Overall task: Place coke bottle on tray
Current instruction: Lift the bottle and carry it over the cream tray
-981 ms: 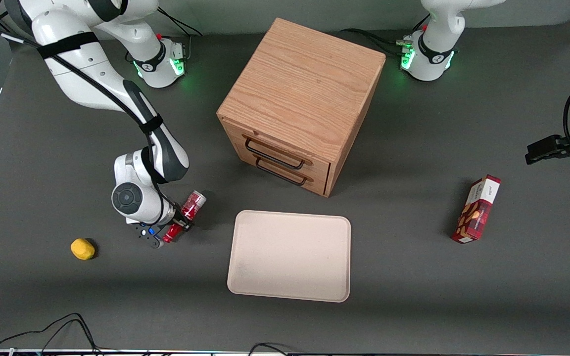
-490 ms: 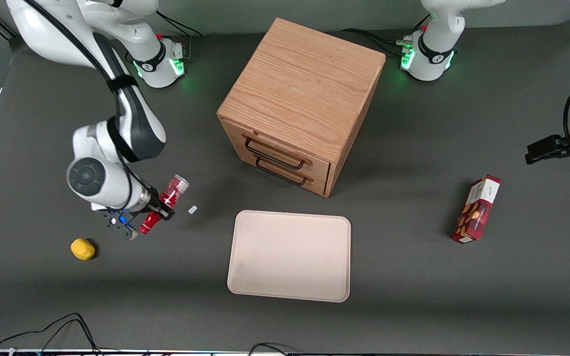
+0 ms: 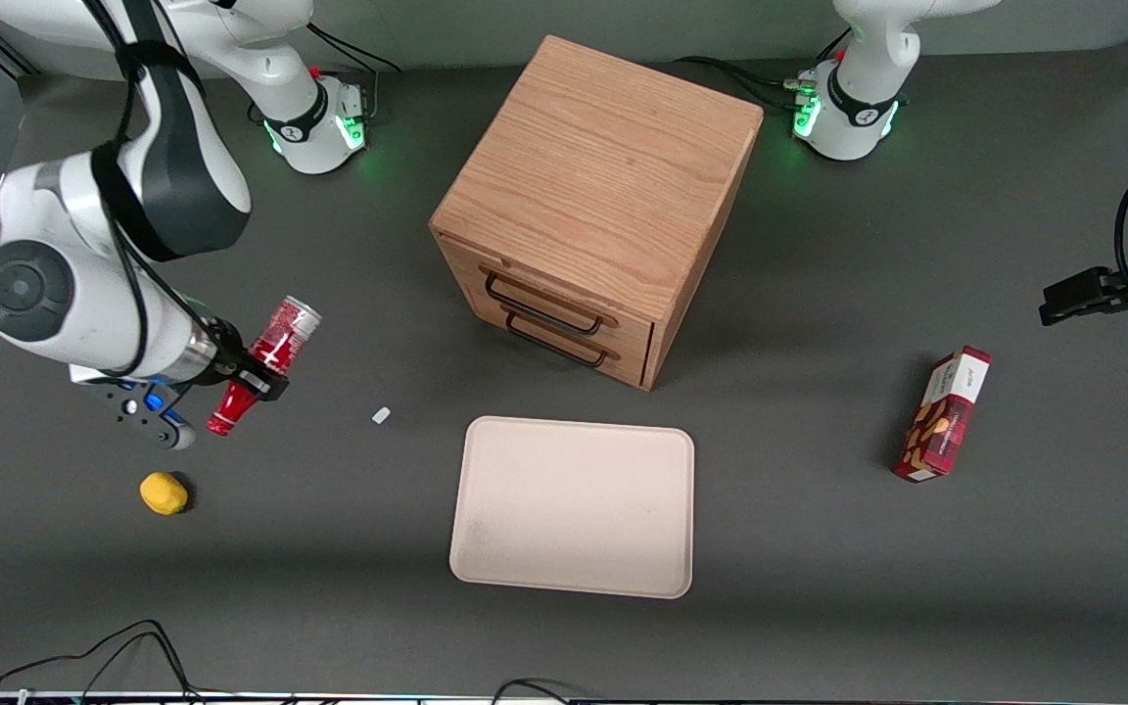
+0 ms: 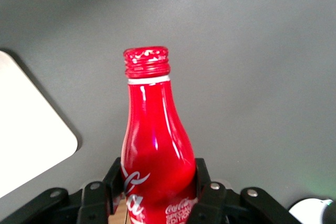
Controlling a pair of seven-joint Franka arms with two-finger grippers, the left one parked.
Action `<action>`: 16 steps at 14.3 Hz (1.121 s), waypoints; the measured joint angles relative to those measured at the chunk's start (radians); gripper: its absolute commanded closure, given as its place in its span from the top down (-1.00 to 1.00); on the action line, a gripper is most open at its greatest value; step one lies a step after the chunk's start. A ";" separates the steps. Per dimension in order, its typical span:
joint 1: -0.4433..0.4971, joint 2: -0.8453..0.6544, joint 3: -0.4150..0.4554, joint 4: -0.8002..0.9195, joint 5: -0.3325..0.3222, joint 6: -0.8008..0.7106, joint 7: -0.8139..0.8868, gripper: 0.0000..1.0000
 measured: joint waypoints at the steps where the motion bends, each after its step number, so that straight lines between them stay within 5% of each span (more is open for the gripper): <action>1: -0.003 0.003 -0.001 0.024 0.004 -0.019 -0.010 -1.00; 9: 0.029 0.337 0.005 0.410 0.029 -0.030 -0.021 -1.00; 16: 0.174 0.576 0.008 0.518 0.030 0.231 -0.046 -1.00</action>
